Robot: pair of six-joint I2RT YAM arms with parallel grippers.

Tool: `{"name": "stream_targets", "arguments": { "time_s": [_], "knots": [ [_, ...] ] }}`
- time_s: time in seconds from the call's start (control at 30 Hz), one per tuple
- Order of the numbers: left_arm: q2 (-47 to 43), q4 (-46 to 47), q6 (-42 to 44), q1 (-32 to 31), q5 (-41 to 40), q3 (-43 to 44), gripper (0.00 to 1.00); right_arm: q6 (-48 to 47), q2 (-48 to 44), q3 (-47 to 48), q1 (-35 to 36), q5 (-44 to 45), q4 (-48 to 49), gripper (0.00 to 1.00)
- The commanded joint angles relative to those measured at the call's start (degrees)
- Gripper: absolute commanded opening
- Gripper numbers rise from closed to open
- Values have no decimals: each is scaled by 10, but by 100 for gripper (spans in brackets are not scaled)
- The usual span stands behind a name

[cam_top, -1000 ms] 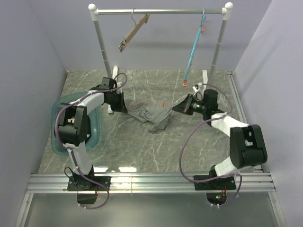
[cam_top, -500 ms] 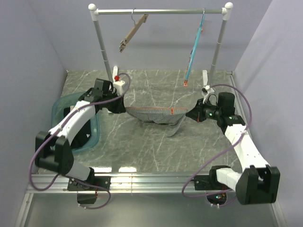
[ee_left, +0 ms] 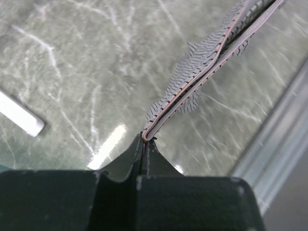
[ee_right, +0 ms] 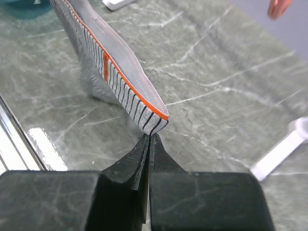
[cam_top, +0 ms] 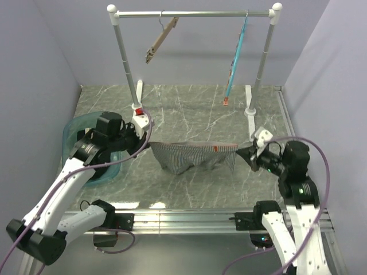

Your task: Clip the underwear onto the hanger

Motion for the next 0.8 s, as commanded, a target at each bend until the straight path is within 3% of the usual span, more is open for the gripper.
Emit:
{"name": "stream_targets", "arguments": {
  "time_s": [0.0,0.17,0.4,0.63,0.77],
  "knots": [
    [-43,-67,39,-8,36,5,0,-68,-70,21,3,-14,-76,0],
    [-36,-165,92,-10,38,30,0,-77,-125,-12,3,-18,-92,0],
    [-49,-149,96,-12,27,39,0,-86,-188,-61,3,-53,-14,0],
    [-28,-82,44,-14,-20,57,0,-39,-104,-42,3,2,57,0],
    [-29,-80,41,-17,-31,64,0,-71,-68,-19,2,6,50,0]
  ]
}}
